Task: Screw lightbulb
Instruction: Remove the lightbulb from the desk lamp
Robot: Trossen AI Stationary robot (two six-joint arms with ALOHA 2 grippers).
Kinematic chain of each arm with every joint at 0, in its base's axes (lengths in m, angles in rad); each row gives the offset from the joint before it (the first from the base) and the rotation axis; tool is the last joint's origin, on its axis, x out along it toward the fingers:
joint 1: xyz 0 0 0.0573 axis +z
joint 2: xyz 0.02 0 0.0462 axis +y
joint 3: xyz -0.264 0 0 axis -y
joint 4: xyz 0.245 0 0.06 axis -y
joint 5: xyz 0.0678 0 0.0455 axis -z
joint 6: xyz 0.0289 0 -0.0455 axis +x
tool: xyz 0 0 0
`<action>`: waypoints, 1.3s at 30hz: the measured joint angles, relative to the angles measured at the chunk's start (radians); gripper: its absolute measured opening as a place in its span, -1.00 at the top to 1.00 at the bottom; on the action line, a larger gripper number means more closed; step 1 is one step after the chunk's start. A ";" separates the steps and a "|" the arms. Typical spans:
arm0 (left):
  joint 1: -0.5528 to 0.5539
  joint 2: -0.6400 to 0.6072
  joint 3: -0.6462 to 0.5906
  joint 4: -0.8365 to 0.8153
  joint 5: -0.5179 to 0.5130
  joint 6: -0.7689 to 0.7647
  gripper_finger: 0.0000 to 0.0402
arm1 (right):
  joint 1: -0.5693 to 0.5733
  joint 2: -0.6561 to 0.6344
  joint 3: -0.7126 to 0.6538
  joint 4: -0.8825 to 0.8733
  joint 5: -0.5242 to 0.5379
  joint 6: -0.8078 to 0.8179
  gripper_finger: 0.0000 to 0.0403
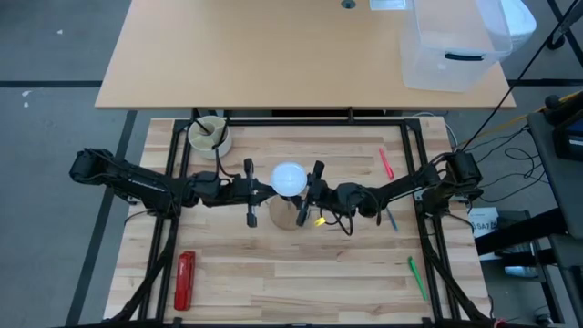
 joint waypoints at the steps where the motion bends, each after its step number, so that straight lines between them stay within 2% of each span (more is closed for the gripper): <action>1: 0.000 0.000 0.000 -0.003 -0.012 0.001 1.00 | 0.000 0.000 0.000 0.000 0.001 0.000 0.26; 9: -0.001 -0.036 -0.001 -0.025 -0.040 0.026 1.00 | 0.000 -0.024 0.000 -0.033 -0.010 -0.012 0.29; 13: 0.001 -0.092 0.000 -0.133 -0.110 0.021 1.00 | 0.003 -0.054 -0.001 -0.092 -0.020 -0.019 0.26; 17: 0.000 -0.104 0.000 -0.294 -0.137 -0.066 1.00 | 0.002 -0.066 -0.001 -0.093 -0.017 -0.034 0.29; 20: -0.002 -0.060 -0.006 -0.347 -0.133 -0.155 1.00 | 0.002 -0.066 -0.001 -0.094 -0.013 -0.040 0.29; 26: -0.013 0.060 -0.027 -0.254 -0.114 -0.220 1.00 | -0.001 -0.066 -0.001 -0.094 -0.012 -0.040 0.28; 30: -0.025 0.194 -0.029 -0.225 -0.107 -0.266 1.00 | -0.003 -0.066 -0.001 -0.096 -0.010 -0.043 0.29; 35: -0.022 0.363 -0.028 -0.006 -0.067 -0.252 0.88 | -0.007 -0.066 -0.001 -0.097 -0.011 -0.046 0.26; 37: -0.013 0.401 -0.028 0.086 -0.059 -0.238 0.80 | -0.007 -0.066 -0.001 -0.102 -0.017 -0.044 0.28; 39: 0.001 0.413 -0.027 0.111 -0.056 -0.232 0.73 | -0.007 -0.066 -0.001 -0.110 -0.024 -0.044 0.29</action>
